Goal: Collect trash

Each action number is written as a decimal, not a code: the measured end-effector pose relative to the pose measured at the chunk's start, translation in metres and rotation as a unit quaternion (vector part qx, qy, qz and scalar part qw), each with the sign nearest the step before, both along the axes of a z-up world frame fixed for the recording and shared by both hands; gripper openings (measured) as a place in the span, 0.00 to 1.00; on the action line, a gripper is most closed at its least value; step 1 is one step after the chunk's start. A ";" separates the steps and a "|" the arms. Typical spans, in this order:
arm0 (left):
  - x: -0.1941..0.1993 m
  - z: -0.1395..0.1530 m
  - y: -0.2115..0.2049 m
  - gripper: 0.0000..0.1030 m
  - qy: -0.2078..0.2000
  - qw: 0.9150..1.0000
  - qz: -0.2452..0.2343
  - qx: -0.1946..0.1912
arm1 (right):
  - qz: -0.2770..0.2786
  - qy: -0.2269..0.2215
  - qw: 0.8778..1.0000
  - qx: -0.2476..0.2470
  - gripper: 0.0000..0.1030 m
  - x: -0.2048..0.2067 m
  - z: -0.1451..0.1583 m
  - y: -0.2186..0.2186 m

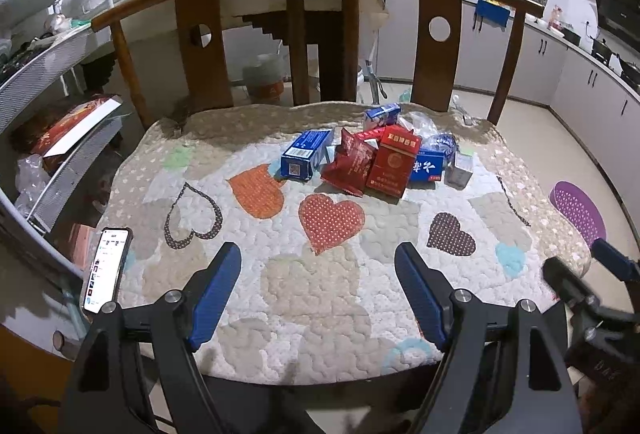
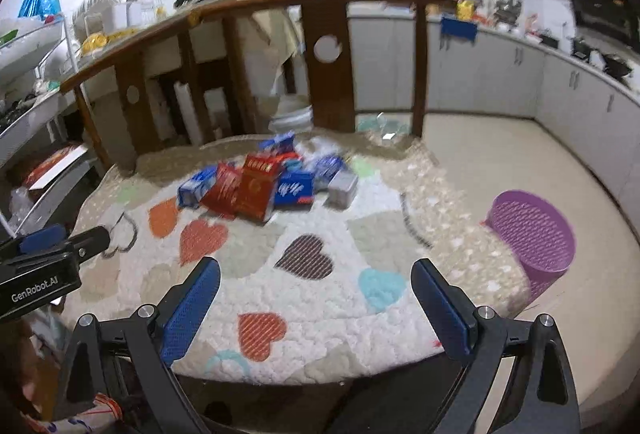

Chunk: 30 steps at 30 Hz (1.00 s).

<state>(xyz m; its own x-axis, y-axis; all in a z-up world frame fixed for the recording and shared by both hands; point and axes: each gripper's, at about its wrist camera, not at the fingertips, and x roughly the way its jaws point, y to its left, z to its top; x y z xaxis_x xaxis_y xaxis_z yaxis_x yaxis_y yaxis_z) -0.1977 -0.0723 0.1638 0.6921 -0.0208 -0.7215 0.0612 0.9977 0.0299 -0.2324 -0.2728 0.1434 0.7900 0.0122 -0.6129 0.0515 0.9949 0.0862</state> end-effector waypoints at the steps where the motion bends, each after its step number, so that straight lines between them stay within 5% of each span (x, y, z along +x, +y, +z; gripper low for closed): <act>1: 0.001 -0.002 0.000 0.76 0.003 1.000 -0.001 0.000 | 0.009 0.011 1.000 -0.004 0.95 0.004 -0.003 0.003; 8: 0.018 -0.016 -0.006 0.76 0.029 1.000 -0.009 -0.003 | 0.028 0.031 0.998 -0.037 0.95 0.022 -0.012 0.011; 30: 0.080 -0.059 -0.016 0.76 0.094 0.995 -0.008 0.028 | 0.034 0.055 0.998 0.012 0.95 0.102 -0.029 -0.026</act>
